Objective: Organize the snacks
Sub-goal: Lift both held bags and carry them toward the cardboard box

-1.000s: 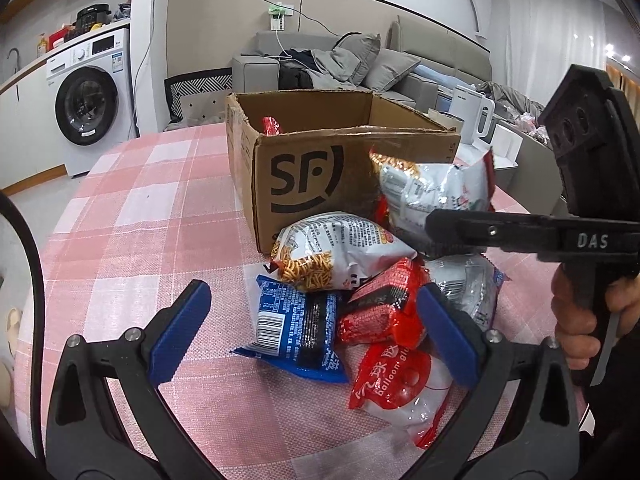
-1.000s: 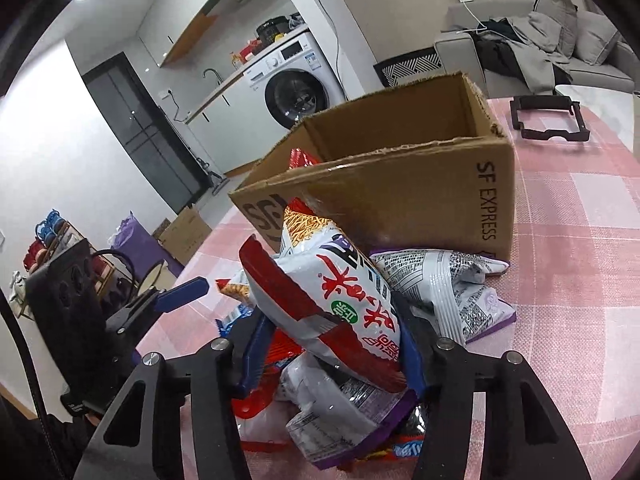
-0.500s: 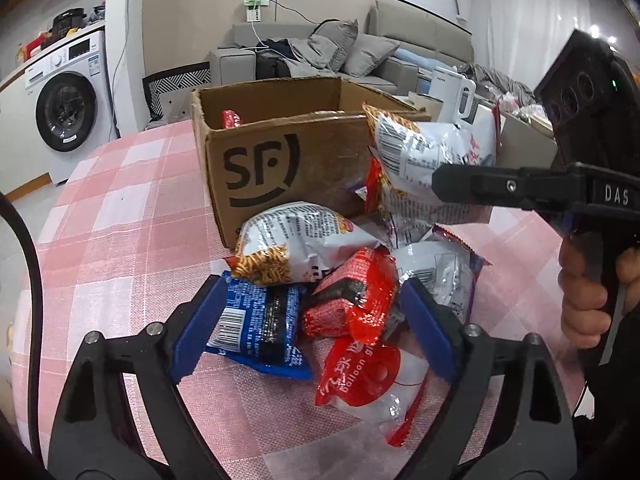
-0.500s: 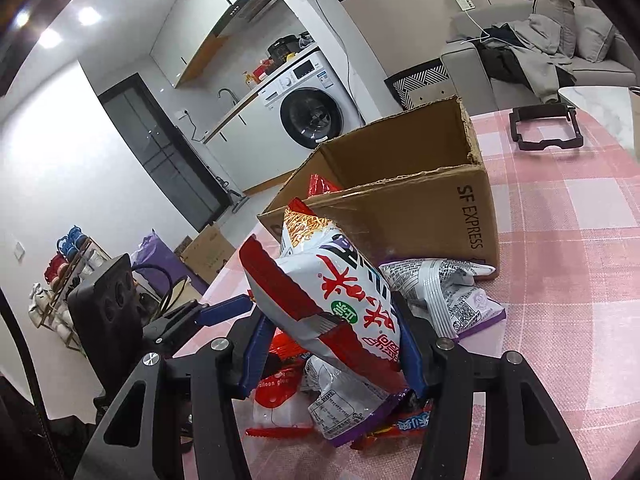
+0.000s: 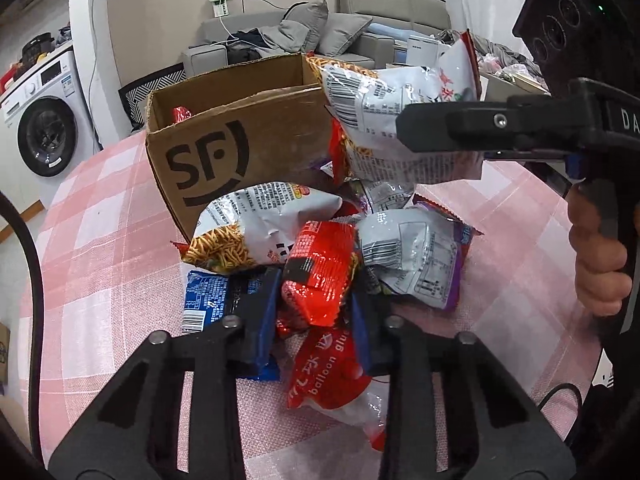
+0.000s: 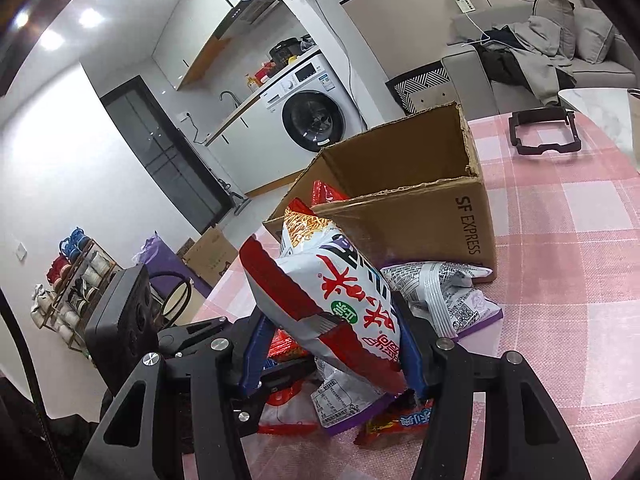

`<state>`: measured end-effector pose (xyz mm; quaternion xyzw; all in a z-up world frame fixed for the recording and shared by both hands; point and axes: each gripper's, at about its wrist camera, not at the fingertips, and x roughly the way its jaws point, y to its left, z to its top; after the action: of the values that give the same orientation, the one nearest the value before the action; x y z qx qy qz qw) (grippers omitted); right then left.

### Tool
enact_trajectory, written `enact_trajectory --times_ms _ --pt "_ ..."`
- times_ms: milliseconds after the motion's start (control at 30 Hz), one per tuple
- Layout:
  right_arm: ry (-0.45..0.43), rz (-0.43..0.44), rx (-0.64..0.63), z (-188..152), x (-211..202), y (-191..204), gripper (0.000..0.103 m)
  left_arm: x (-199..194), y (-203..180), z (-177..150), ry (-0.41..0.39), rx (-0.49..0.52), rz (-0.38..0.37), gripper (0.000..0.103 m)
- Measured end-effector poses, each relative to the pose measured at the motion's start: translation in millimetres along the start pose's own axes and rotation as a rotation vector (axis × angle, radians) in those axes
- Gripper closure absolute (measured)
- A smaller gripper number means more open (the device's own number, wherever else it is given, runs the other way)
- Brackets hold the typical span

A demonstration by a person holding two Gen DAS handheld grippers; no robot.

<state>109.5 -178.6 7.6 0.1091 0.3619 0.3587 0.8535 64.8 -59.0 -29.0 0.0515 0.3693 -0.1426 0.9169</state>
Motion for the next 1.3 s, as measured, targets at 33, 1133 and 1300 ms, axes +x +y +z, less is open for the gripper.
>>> enact_trajectory --times_ms 33,1133,1300 --pt "0.001 0.001 -0.001 0.0 0.1 0.0 0.047 -1.1 0.8 -0.2 -0.003 -0.01 -0.011 0.077" --pt "-0.05 0.02 -0.01 6.4 -14.8 7.2 0.047 -64.9 42.4 14.5 -0.13 -0.154 -0.138 0.081" --pt "-0.051 0.029 -0.008 7.1 -15.8 6.4 0.047 -76.6 45.3 18.6 -0.157 -0.167 -0.123 0.081"
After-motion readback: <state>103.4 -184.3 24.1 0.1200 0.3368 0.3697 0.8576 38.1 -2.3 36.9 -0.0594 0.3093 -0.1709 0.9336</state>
